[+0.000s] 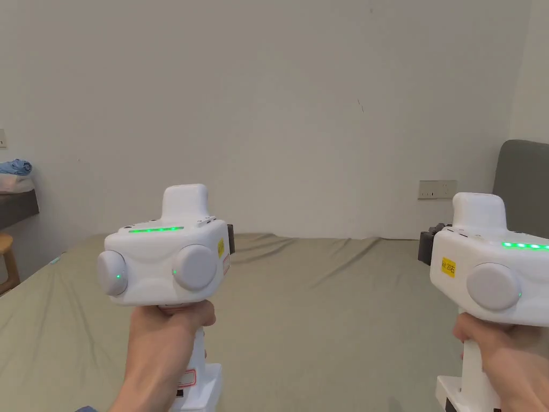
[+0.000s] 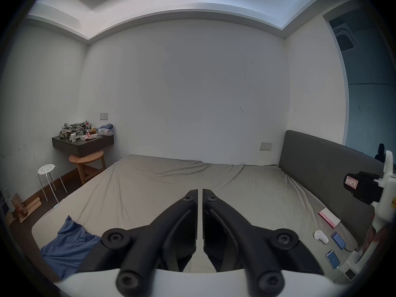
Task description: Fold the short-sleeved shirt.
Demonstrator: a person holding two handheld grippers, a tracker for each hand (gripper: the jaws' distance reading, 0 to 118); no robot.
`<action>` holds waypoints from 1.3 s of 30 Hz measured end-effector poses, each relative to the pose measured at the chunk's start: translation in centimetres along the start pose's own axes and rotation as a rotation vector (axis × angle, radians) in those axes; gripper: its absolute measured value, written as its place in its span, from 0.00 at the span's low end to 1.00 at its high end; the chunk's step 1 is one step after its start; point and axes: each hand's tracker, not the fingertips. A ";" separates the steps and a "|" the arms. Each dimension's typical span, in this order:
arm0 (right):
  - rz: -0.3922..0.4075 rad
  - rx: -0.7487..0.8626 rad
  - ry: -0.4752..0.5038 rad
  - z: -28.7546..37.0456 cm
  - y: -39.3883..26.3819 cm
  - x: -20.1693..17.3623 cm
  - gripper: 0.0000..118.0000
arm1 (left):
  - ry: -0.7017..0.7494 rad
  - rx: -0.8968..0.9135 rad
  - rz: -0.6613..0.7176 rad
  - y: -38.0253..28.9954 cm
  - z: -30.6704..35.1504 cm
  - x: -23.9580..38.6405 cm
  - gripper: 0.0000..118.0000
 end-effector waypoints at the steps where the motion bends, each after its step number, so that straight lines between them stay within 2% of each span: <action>1: 0.000 -0.001 0.001 0.1 -0.2 0.2 0.00 | 0.003 -0.003 -0.001 0.0 -0.1 -0.1 0.03; 7: 0.013 -0.037 0.011 -0.3 -2.1 0.0 0.00 | 0.017 -0.036 -0.013 -1.7 -0.3 -2.0 0.03; 10: 0.037 -0.083 0.022 -0.9 -4.6 -0.4 0.00 | 0.047 -0.110 0.013 -4.3 -0.6 -4.4 0.03; 16: 0.066 -0.274 0.079 -2.6 -12.9 -2.2 0.00 | 0.170 -0.324 0.020 -14.1 -0.5 -11.7 0.03; 20: 0.070 -0.456 0.140 -3.8 -20.7 -3.3 0.00 | 0.272 -0.526 0.081 -22.3 0.8 -17.9 0.03; 24: 0.069 -0.594 0.157 -3.1 -26.5 -4.2 0.00 | 0.362 -0.674 0.120 -27.9 3.1 -23.1 0.03; 29: 0.092 -0.707 0.183 -3.0 -30.9 -5.1 0.00 | 0.407 -0.736 0.158 -30.8 4.4 -27.1 0.04; 31: 0.077 -0.734 0.182 -3.2 -31.6 -5.4 0.00 | 0.404 -0.748 0.153 -31.3 4.2 -27.7 0.05; 32: 0.076 -0.744 0.191 -3.3 -31.8 -5.6 0.00 | 0.409 -0.747 0.127 -31.1 4.1 -27.4 0.20; 33: 0.081 -0.748 0.191 -3.0 -31.9 -5.7 0.00 | 0.409 -0.745 0.103 -31.1 3.8 -27.5 0.64; 34: 0.090 -0.751 0.191 -2.9 -32.1 -5.9 0.00 | 0.409 -0.742 0.104 -31.1 3.5 -27.7 0.94; 35: 0.096 -0.754 0.192 -2.9 -32.2 -6.0 0.00 | 0.405 -0.747 0.112 -31.1 2.9 -28.0 1.00; 37: 0.100 -0.764 0.197 -2.6 -32.5 -6.2 0.00 | 0.317 -0.720 0.154 -30.6 2.6 -28.4 0.97; 39: 0.098 -0.772 0.196 -2.7 -32.6 -6.3 0.00 | 0.339 -0.755 0.148 -30.7 1.5 -28.8 0.97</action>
